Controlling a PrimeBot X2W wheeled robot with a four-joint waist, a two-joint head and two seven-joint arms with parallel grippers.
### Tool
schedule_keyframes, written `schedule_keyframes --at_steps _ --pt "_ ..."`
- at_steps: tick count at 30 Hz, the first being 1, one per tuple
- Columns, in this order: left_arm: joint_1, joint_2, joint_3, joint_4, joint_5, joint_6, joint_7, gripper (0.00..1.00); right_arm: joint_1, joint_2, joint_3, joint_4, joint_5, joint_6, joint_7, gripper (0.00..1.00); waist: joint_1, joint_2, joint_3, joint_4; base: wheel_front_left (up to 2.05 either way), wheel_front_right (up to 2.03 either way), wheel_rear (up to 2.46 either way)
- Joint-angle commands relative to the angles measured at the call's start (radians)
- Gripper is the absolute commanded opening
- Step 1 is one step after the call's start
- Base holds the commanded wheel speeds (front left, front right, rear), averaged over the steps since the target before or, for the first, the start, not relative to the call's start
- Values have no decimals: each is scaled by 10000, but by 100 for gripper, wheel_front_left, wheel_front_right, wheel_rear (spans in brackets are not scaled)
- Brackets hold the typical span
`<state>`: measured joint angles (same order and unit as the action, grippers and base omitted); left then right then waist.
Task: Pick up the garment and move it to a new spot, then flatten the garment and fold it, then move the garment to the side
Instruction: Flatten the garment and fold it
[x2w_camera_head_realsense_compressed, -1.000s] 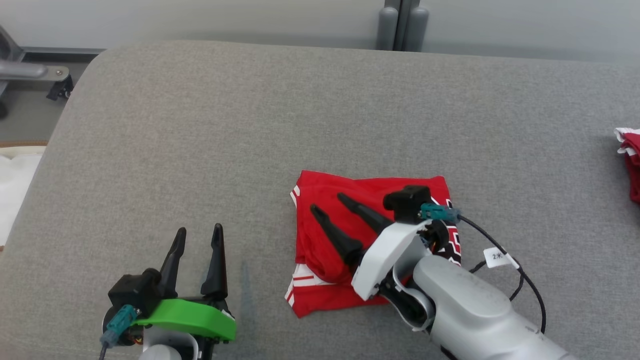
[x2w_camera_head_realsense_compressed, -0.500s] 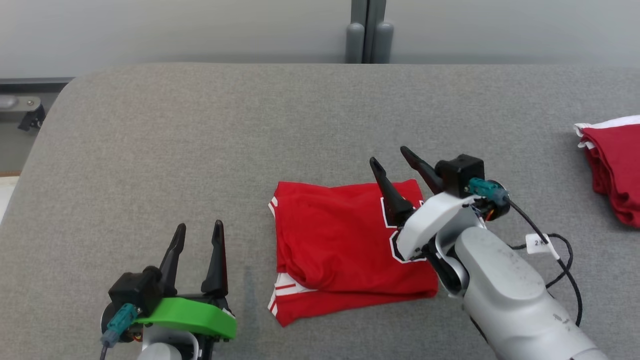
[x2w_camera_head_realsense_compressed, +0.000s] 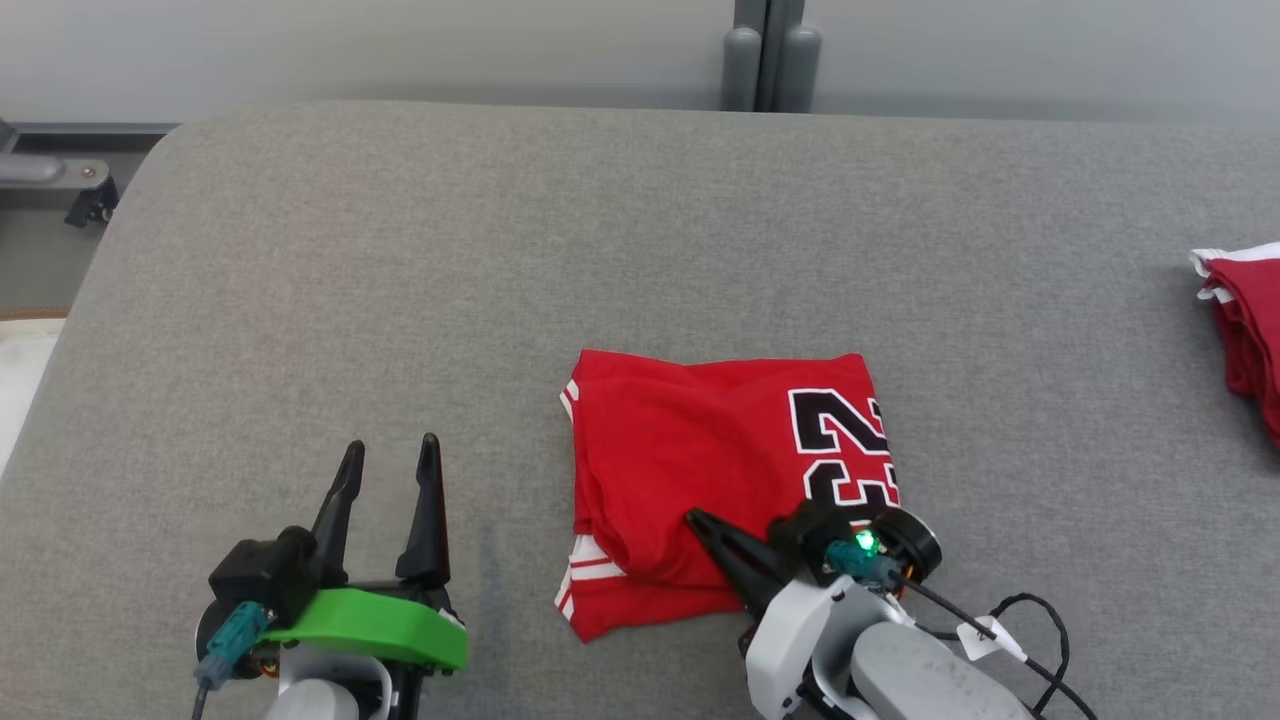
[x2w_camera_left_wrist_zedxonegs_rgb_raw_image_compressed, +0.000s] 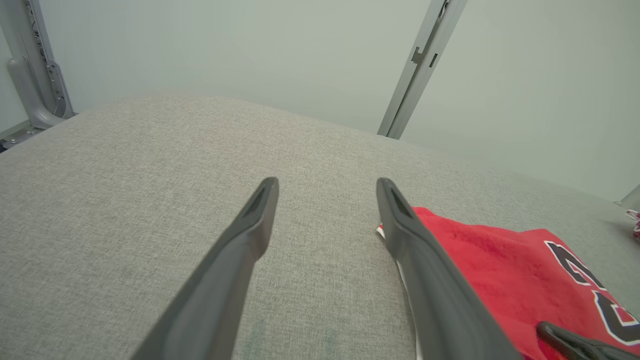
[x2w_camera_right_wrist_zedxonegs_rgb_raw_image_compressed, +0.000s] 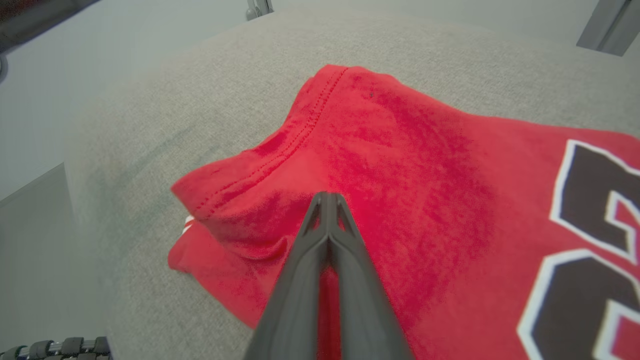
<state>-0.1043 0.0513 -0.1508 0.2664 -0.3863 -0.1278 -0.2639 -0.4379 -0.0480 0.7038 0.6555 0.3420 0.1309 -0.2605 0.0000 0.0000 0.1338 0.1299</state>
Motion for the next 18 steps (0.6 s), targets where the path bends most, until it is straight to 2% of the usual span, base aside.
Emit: schedule_keyframes --at_steps 1,10,18 --pt "-170 5 49 -7 -49 -51 -1 100 57 -41 241 89 133 -6 -17 0 0 0 106 149 0 0 0" --pt "-311 -2 123 -91 -111 -52 -3 100 -320 -47 1916 310 1231 -6 -41 0 0 0 427 473 0 0 0" --pt "-339 -4 214 -112 -157 -53 -1 100 -742 -50 3227 159 988 -6 -51 0 0 0 522 450 0 0 0"
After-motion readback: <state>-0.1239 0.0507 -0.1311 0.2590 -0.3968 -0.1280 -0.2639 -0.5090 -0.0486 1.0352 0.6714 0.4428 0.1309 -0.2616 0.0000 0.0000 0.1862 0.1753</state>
